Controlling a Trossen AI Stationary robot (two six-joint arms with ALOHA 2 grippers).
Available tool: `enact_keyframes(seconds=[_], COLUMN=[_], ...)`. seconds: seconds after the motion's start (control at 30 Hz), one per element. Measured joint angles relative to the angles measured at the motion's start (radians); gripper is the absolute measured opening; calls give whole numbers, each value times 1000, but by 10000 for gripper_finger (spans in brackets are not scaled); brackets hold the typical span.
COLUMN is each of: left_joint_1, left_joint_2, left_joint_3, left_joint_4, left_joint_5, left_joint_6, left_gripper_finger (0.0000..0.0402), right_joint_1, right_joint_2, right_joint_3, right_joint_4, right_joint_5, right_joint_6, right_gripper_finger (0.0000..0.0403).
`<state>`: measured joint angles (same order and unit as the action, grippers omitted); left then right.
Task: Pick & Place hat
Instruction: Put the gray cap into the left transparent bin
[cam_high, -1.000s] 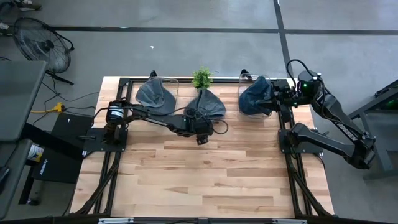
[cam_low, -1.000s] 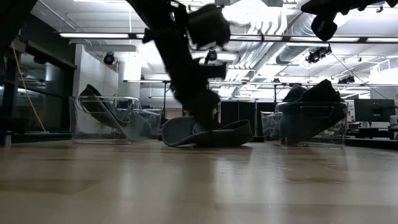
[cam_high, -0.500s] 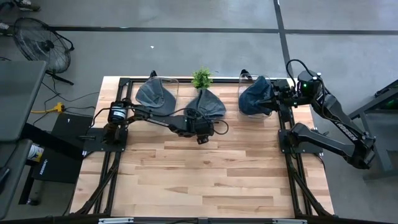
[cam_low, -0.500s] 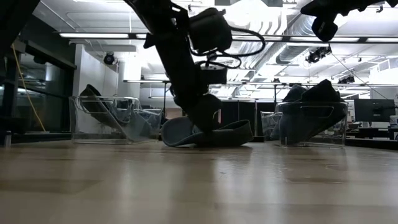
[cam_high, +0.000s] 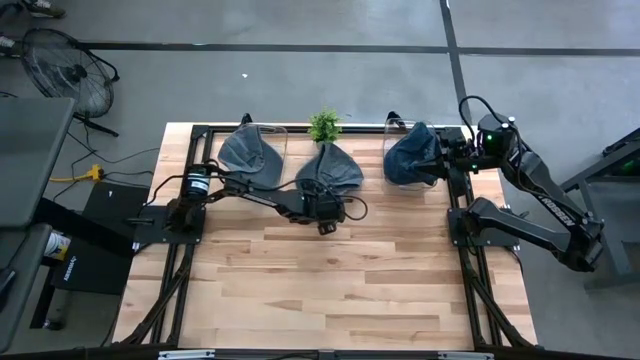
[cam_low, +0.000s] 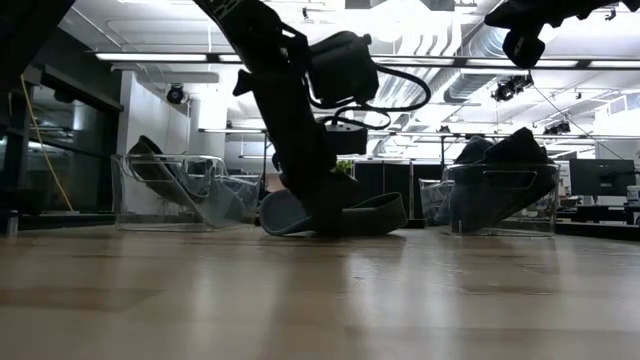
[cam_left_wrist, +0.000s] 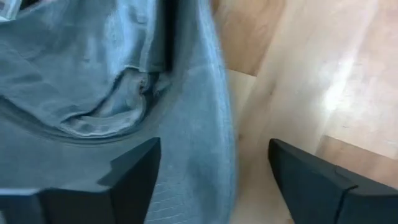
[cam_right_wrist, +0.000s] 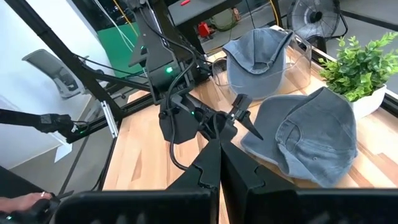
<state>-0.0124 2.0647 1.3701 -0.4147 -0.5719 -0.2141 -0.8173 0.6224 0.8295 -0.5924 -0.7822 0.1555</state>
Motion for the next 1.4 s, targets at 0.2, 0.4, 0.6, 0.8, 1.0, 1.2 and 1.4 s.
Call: enact_keyframes(seconds=[0.2,0.4,0.6,0.8,1.0,1.2,1.4], left_joint_1=[7,31,39,37,20,-5,-44], left_joint_2=[1,1,0,-6,-1,1,1], left_joint_3=[-1,-1,-1,6,103,230,390], left_joint_4=[1,3,4,-1,-121,-215,-364], left_joint_5=[-22,39,59,45,42,45,-36], left_joint_6=[0,-25,-26,-26,-23,-22,-19], left_gripper_finger=[214,143,72,15,7,5,4], right_joint_1=[0,0,0,0,0,0,0], right_joint_2=[0,0,0,0,0,0,0], right_joint_3=[0,0,0,0,0,0,0], right_joint_4=[-6,-7,-12,-14,-17,-18,-19], right_joint_5=[21,21,21,21,20,25,-12], right_joint_6=[0,0,0,0,0,28,34], right_gripper_finger=[0,0,0,0,0,0,0])
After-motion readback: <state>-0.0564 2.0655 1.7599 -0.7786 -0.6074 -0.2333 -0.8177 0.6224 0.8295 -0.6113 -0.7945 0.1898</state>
